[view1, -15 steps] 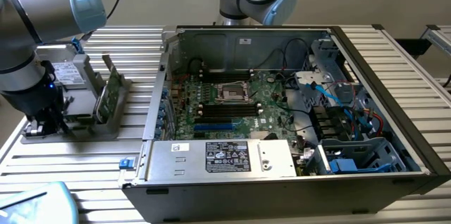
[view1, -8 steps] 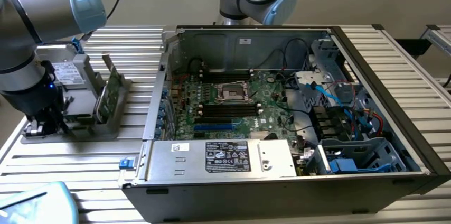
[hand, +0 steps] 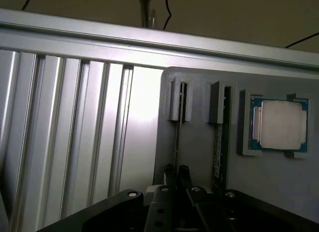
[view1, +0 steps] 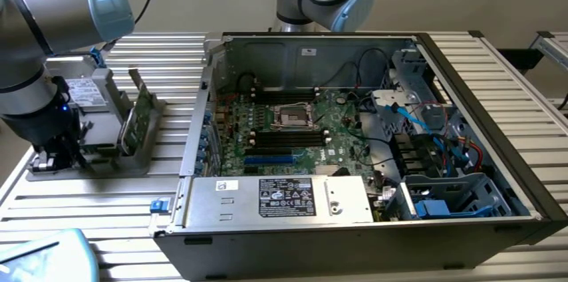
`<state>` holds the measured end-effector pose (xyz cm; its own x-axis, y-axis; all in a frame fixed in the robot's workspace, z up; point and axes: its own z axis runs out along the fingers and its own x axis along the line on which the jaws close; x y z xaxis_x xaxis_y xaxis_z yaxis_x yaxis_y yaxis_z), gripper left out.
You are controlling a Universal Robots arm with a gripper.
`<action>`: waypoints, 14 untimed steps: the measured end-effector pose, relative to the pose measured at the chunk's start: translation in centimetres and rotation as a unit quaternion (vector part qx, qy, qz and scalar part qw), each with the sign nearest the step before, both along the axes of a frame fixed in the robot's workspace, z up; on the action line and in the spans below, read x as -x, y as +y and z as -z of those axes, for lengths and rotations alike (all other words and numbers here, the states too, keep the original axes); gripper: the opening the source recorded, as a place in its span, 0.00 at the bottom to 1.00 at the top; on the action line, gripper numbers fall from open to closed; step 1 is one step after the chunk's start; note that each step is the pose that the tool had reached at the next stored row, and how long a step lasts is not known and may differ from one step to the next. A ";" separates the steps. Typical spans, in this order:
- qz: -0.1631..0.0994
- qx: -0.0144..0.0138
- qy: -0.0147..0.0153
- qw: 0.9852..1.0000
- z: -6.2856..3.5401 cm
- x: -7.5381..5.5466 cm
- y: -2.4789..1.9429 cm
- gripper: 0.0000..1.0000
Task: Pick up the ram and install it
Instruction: 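Pick up the ram and move it above insertion slot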
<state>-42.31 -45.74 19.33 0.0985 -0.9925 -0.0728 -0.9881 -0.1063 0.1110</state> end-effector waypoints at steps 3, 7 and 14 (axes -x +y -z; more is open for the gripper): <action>0.000 0.000 0.000 1.000 0.00 -0.1 0.00 0.14; 0.000 0.000 0.001 1.000 -0.23 -0.2 0.00 0.14; 0.000 0.000 0.005 1.000 -0.79 -0.2 -0.01 0.14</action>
